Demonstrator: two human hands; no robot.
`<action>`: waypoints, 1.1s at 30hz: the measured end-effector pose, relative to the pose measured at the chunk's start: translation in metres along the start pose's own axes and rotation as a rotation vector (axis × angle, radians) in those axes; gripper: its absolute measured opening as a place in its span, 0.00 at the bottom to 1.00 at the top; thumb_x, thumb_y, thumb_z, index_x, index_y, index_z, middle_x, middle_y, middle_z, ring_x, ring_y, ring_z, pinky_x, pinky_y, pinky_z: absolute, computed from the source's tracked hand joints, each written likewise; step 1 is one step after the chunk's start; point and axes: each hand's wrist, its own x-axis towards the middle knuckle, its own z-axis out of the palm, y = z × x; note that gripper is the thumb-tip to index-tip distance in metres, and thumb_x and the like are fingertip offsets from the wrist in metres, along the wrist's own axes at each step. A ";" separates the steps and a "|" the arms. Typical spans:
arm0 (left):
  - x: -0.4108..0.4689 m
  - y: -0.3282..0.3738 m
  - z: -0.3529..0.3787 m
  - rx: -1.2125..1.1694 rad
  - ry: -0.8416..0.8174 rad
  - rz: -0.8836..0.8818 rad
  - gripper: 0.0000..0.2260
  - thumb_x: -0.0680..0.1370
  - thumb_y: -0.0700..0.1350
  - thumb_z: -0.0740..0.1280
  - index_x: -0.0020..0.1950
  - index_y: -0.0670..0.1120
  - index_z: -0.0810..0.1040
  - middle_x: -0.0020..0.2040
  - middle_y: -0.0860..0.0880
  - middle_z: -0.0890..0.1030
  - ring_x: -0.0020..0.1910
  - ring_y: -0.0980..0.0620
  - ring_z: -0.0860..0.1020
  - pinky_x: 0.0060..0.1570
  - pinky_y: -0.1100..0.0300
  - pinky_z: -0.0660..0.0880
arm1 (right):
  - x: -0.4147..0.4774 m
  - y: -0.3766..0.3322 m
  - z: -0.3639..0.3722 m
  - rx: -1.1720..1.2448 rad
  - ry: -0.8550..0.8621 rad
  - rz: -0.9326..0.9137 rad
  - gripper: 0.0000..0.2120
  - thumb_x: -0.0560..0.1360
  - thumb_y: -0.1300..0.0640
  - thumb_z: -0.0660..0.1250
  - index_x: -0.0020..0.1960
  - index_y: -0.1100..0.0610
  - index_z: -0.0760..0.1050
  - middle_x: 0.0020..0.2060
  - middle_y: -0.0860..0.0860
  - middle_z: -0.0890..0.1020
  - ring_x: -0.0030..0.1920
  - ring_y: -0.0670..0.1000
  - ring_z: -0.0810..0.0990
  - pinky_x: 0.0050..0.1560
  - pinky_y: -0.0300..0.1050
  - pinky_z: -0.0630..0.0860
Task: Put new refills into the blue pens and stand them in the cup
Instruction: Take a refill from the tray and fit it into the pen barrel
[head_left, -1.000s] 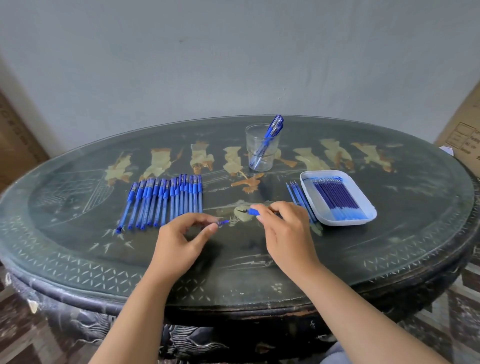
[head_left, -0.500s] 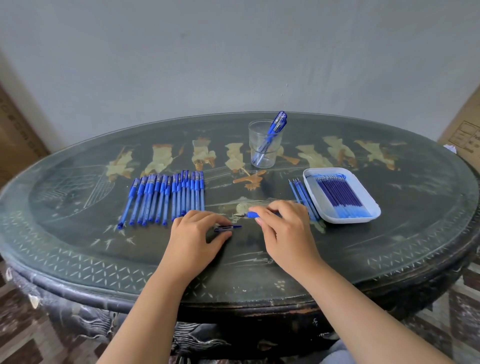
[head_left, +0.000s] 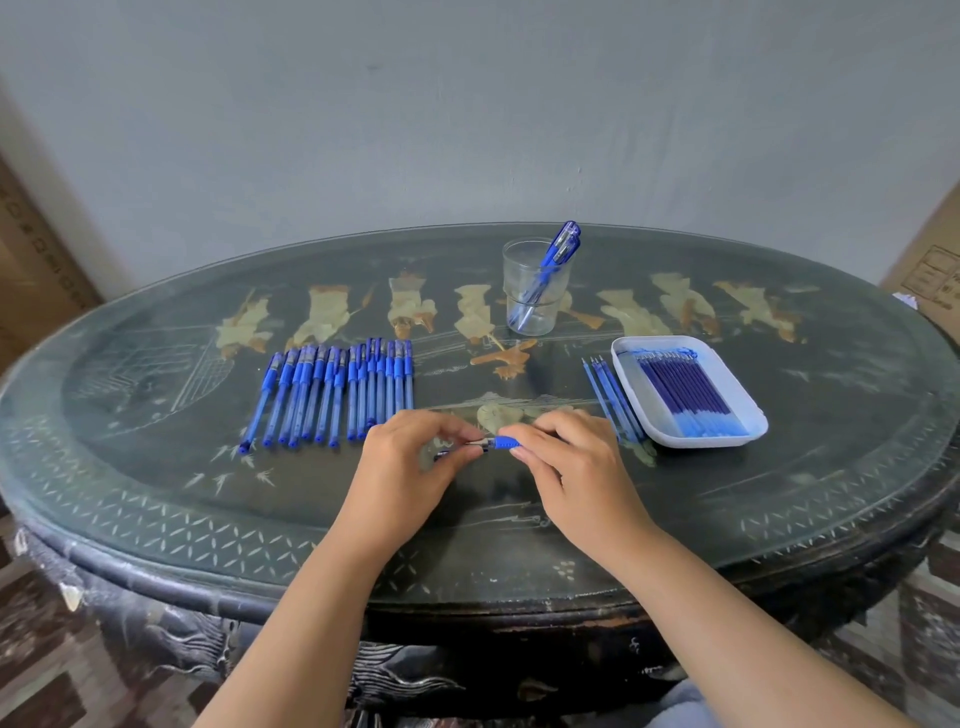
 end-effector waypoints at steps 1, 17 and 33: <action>0.000 -0.001 0.001 0.005 -0.008 -0.003 0.05 0.72 0.50 0.73 0.46 0.55 0.82 0.43 0.64 0.80 0.47 0.60 0.79 0.53 0.51 0.76 | 0.000 0.000 0.000 0.011 0.003 -0.001 0.09 0.76 0.61 0.68 0.54 0.53 0.83 0.38 0.49 0.76 0.39 0.52 0.75 0.44 0.54 0.73; 0.000 -0.001 0.004 0.063 -0.059 -0.051 0.15 0.78 0.60 0.63 0.47 0.50 0.81 0.44 0.62 0.78 0.48 0.58 0.77 0.52 0.46 0.75 | 0.000 -0.004 -0.001 -0.035 0.023 -0.048 0.09 0.76 0.61 0.69 0.55 0.54 0.83 0.39 0.50 0.76 0.39 0.51 0.75 0.43 0.54 0.74; 0.000 0.009 -0.004 -0.093 -0.112 -0.173 0.09 0.73 0.46 0.75 0.51 0.53 0.81 0.46 0.59 0.82 0.48 0.62 0.78 0.49 0.76 0.68 | 0.001 -0.005 -0.001 -0.046 0.022 -0.034 0.09 0.77 0.60 0.67 0.56 0.53 0.82 0.39 0.50 0.76 0.38 0.52 0.74 0.43 0.53 0.74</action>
